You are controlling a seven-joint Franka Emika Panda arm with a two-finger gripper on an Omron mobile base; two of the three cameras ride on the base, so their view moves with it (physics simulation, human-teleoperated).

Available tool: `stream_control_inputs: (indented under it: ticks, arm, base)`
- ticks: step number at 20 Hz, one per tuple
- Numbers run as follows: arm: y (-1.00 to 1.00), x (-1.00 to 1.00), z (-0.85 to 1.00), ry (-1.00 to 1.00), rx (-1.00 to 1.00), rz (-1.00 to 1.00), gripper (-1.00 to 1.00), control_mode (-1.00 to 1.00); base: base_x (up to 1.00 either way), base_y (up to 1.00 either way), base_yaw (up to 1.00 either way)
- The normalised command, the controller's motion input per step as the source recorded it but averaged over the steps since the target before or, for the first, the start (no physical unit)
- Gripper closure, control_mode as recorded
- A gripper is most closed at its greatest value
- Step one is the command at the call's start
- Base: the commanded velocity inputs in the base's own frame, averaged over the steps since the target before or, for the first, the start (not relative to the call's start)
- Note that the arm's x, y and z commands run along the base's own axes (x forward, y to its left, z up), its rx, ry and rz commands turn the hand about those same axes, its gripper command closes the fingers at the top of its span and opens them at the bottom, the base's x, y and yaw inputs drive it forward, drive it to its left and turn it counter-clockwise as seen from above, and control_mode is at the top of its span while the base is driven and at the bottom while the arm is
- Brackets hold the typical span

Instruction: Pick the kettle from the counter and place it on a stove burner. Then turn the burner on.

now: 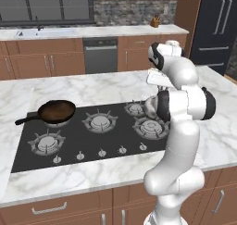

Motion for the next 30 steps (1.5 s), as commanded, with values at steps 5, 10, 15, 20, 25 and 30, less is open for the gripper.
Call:
stream_control_inputs:
  ticks: [5,10,15,20,25,30]
  arm:
    - [0.01,0.06,0.00,0.02,0.00,0.00,1.00,-1.00]
    - [0.00,0.43,-0.14,0.02,-0.03,0.00,1.00,-1.00]
    - [0.03,0.53,-0.30,0.09,-0.04,0.00,1.00,-1.00]
    - [0.00,0.51,-0.30,0.17,-0.01,0.00,1.00,-1.00]
    - [0.00,0.46,-0.10,0.28,0.00,0.00,1.00,-1.00]
    - [0.01,-0.39,-0.07,0.03,0.00,0.00,1.00,-1.00]
  base:
    - [0.00,0.00,0.00]
    - [0.00,0.00,0.00]
    - [0.00,0.00,0.00]
    - [0.00,0.00,0.00]
    - [0.00,0.00,0.00]
    - [0.00,0.00,0.00]
